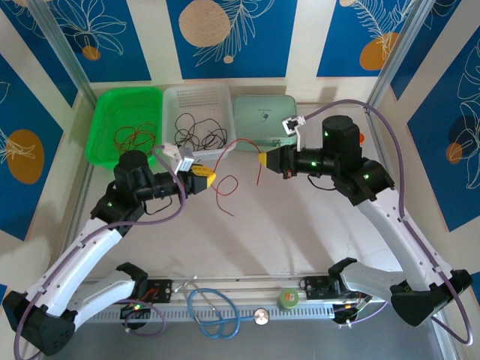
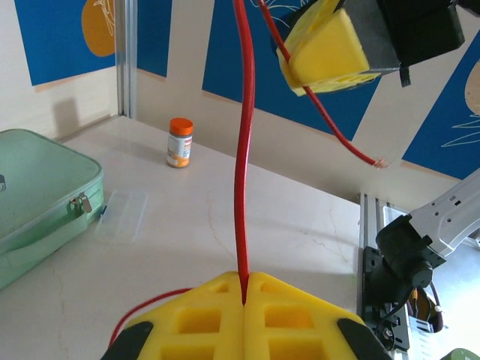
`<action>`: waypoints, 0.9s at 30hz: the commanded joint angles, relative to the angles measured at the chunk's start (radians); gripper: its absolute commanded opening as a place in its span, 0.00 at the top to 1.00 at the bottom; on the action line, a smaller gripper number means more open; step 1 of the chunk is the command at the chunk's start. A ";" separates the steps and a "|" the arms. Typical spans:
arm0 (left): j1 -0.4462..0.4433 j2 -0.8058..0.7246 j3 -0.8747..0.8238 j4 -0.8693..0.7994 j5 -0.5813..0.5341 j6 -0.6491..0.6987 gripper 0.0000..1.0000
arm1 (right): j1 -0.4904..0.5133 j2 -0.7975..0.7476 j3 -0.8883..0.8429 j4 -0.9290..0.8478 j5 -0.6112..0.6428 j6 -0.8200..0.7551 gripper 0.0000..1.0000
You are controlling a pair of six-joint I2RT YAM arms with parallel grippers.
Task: Untangle the cables
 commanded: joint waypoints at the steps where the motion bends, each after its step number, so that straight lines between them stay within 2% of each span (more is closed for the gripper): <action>1: -0.007 -0.014 0.033 0.000 0.016 -0.014 1.00 | -0.005 -0.026 -0.022 0.076 -0.029 0.060 1.00; 6: -0.009 -0.017 0.061 -0.025 -0.025 -0.020 1.00 | -0.005 -0.044 -0.046 0.094 -0.018 0.082 1.00; 9: -0.009 -0.029 0.090 -0.057 -0.091 -0.023 1.00 | -0.004 -0.059 -0.073 0.112 -0.007 0.102 1.00; 13: -0.009 -0.030 0.172 -0.161 -0.196 -0.021 1.00 | -0.003 -0.077 -0.128 0.145 0.011 0.138 0.71; 17: -0.009 -0.022 0.251 -0.266 -0.326 -0.026 1.00 | 0.000 -0.104 -0.194 0.173 0.048 0.173 0.49; 21: -0.009 -0.009 0.338 -0.385 -0.482 -0.038 1.00 | 0.019 -0.150 -0.268 0.178 0.108 0.199 0.38; 27: -0.007 0.055 0.515 -0.568 -0.745 -0.054 1.00 | 0.073 -0.210 -0.351 0.120 0.208 0.229 0.36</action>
